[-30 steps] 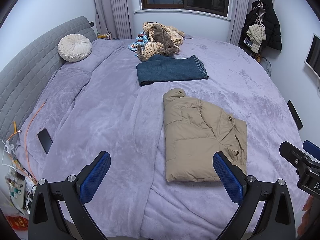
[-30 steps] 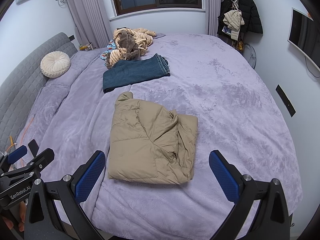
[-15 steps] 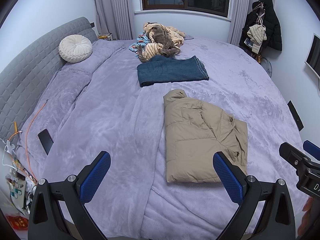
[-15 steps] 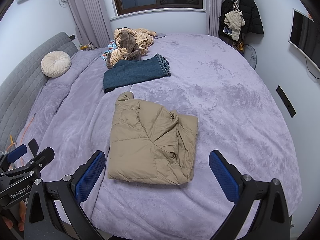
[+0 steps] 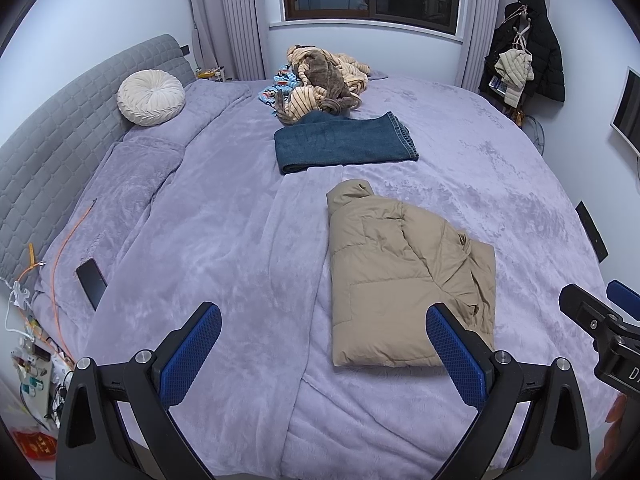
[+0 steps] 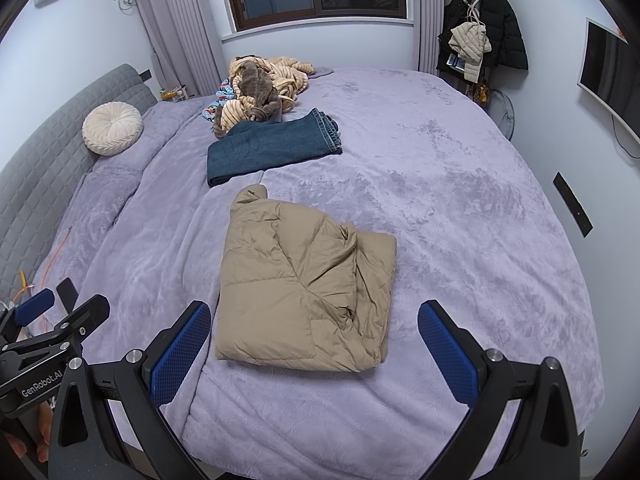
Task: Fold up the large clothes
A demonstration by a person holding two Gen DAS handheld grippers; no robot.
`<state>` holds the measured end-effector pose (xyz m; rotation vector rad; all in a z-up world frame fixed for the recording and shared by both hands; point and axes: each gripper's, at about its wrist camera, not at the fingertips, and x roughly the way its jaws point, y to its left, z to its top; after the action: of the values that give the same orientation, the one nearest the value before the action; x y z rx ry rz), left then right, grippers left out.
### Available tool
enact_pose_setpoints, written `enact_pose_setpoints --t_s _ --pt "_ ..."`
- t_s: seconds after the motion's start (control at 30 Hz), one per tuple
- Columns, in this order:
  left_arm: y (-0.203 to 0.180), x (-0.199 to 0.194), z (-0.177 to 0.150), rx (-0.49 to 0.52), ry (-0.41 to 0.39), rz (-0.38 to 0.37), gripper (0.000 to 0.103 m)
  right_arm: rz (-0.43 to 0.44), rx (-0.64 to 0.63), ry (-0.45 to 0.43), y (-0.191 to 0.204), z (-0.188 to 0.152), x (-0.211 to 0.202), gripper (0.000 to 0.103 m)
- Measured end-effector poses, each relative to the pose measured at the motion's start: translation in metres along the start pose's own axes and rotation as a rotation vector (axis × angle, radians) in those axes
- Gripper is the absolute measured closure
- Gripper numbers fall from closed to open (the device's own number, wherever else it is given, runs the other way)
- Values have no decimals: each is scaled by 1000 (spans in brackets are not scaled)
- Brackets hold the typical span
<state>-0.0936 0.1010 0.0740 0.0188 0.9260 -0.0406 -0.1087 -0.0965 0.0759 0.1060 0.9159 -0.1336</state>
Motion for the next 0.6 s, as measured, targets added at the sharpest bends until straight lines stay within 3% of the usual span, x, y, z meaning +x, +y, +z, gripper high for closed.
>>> enact_pose_setpoints --t_s 0.6 --pt "0 1 1 2 0 -1 0 0 0 0 2 0 0 0"
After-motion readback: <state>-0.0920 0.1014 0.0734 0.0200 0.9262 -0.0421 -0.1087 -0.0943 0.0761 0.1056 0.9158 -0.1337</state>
